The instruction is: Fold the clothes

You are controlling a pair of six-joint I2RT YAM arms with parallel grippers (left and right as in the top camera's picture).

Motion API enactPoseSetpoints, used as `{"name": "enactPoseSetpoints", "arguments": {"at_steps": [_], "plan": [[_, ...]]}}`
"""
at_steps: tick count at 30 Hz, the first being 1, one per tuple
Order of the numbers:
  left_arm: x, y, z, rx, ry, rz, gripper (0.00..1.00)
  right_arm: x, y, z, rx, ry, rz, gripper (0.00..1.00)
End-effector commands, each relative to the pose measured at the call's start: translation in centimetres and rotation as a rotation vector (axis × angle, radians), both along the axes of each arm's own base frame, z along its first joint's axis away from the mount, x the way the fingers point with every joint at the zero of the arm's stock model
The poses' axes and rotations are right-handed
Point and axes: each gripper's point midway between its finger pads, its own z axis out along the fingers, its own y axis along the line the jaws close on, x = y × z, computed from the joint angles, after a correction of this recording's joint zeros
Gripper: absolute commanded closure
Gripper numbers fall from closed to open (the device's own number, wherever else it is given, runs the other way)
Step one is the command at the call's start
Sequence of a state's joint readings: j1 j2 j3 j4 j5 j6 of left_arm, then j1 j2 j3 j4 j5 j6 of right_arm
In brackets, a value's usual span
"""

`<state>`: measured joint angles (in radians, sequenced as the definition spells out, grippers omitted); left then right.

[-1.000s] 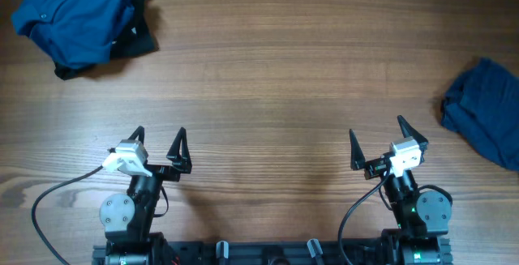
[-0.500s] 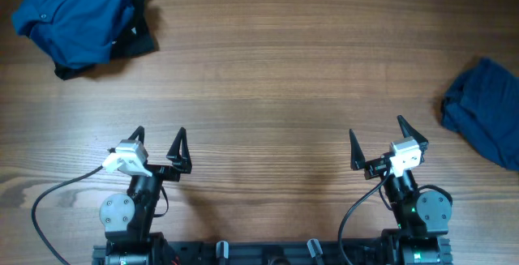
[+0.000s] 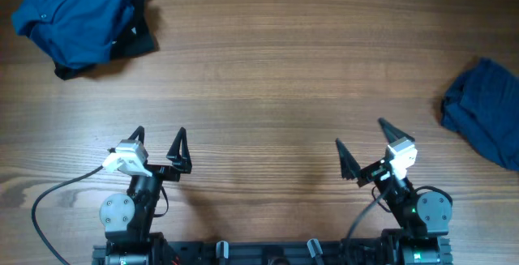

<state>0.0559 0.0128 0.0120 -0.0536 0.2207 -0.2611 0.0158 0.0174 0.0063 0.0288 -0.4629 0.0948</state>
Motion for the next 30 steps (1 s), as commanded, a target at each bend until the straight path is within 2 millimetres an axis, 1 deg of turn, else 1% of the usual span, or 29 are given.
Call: {"name": "enactPoseSetpoints", "arguments": {"at_steps": [1, 2, 5, 7, 10, 12, 14, 16, 18, 19, 21, 23, 26, 27, 29, 30], "plan": [[0.0, 0.4, -0.2, -0.008, 0.005, 0.022, 0.0, -1.2, 1.9, 0.1, 0.366, 0.216, 0.138, 0.0], [0.0, 0.4, -0.2, -0.008, 0.005, 0.021, 0.0, -1.2, 1.9, 0.1, 0.419, 0.248, 0.138, 0.0], [0.0, 0.4, -0.2, -0.008, 0.005, 0.021, 0.0, -1.2, 1.9, 0.1, 0.494, 0.292, 0.139, 0.0], [0.0, 0.4, -0.2, -0.008, 0.005, 0.022, 0.0, -1.1, 1.8, 0.1, 0.573, 0.338, 0.132, 0.0], [0.0, 0.4, -0.2, -0.008, 0.005, 0.022, 0.0, -1.1, 1.8, 0.1, 0.642, 0.379, 0.133, 0.0], [0.0, 0.4, -0.2, -0.008, 0.005, 0.021, 0.0, -1.4, 2.1, 0.5, 0.663, 0.387, 0.161, 0.0], [0.0, 0.4, -0.2, -0.008, 0.005, 0.021, 0.0, -1.9, 2.8, 1.7, 0.645, 0.348, 0.225, 0.0], [0.0, 0.4, -0.2, -0.008, 0.005, 0.022, 0.0, -2.7, 3.2, 4.1, 0.622, 0.251, 0.289, 0.0], [0.0, 0.4, -0.2, -0.008, 0.005, 0.021, 0.0, -3.2, 3.1, 6.2, 0.607, 0.167, 0.307, 0.0], [0.0, 0.4, -0.2, -0.008, 0.005, 0.021, 0.0, -3.4, 2.8, 7.7, 0.604, 0.118, 0.301, 0.0], [0.0, 0.4, -0.2, -0.008, 0.005, 0.022, 0.0, -3.6, 2.4, 9.5, 0.59, 0.063, 0.276, 0.01], [0.0, 0.4, -0.2, -0.008, 0.005, 0.022, 0.0, -3.6, 2.0, 10.6, 0.559, 0.039, 0.242, 0.0], [0.0, 0.4, -0.2, -0.008, 0.005, 0.021, 0.0, -2.5, 1.0, 10.8, 0.524, 0.081, 0.136, 0.0], [0.0, 0.4, -0.2, -0.008, 0.005, 0.022, 0.0, -2.1, 0.5, 11.3, 0.514, 0.092, 0.092, 0.01], [0.0, 0.4, -0.2, -0.008, 0.005, 0.022, 0.0, -1.6, 0.0, 13.2, 0.48, 0.087, 0.051, 0.0], [0.0, 0.4, -0.2, -0.008, 0.005, 0.022, 0.0, -1.3, -0.1, 13.8, 0.467, 0.092, 0.037, 0.0]]}}
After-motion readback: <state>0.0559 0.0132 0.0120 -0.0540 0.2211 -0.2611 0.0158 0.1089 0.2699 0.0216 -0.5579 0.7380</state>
